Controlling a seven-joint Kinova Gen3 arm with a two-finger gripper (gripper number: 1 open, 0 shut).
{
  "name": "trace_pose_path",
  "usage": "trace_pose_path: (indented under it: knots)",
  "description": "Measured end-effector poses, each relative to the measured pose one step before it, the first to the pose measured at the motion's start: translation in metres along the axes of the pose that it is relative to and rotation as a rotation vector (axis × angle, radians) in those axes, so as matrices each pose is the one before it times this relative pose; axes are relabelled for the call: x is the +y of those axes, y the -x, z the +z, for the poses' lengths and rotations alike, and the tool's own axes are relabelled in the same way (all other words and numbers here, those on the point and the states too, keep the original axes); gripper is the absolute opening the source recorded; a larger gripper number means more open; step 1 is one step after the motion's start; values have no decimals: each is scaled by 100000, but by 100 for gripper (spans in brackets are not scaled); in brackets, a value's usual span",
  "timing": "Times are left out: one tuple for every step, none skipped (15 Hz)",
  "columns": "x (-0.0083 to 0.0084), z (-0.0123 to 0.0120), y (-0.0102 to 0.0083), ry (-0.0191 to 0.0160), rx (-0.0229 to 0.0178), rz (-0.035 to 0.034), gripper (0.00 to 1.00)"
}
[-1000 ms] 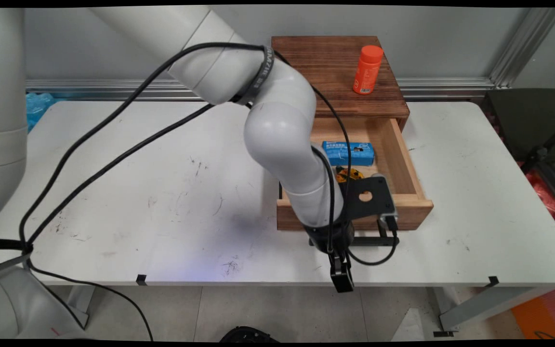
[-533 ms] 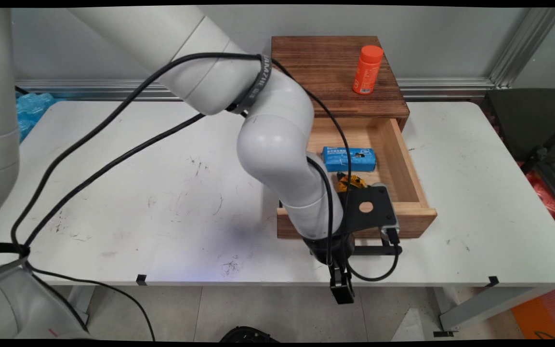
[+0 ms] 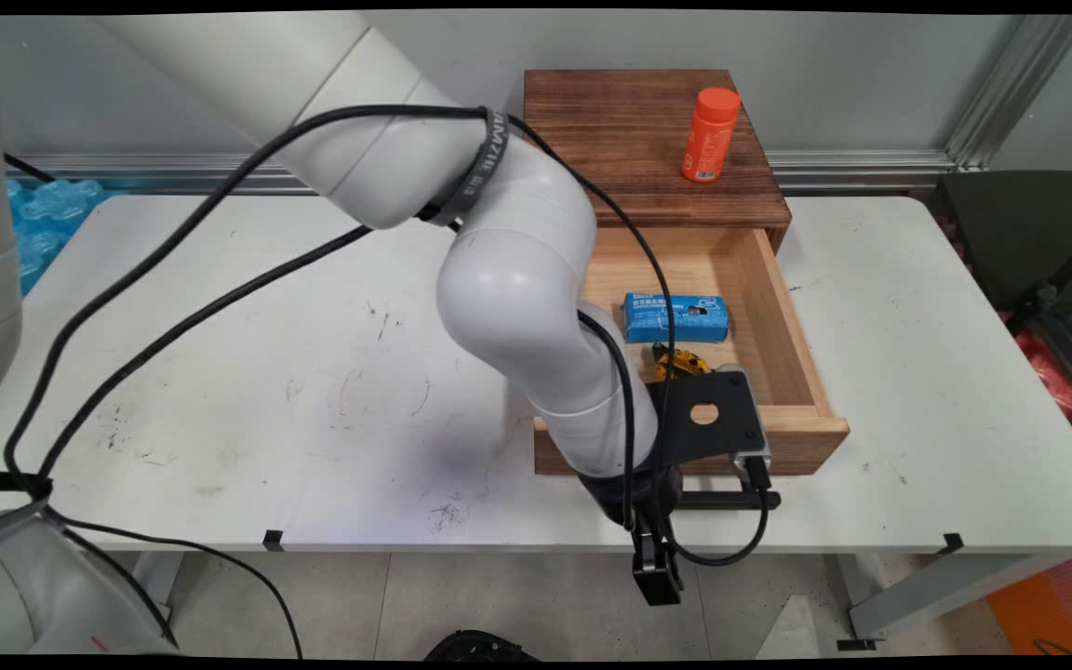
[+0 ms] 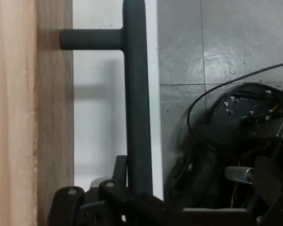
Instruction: Open the drawer
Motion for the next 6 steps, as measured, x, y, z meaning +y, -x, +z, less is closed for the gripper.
trace_pose_path:
  knots:
    - [78, -86, 41, 153, 39, 96, 100]
    - [100, -136, 61, 207, 59, 133, 100]
    - [64, -88, 37, 144, 41, 105, 100]
    - [86, -136, 47, 254, 119, 171, 100]
    - [46, -92, 30, 130, 67, 127, 100]
    - [39, -151, 50, 114, 89, 222, 100]
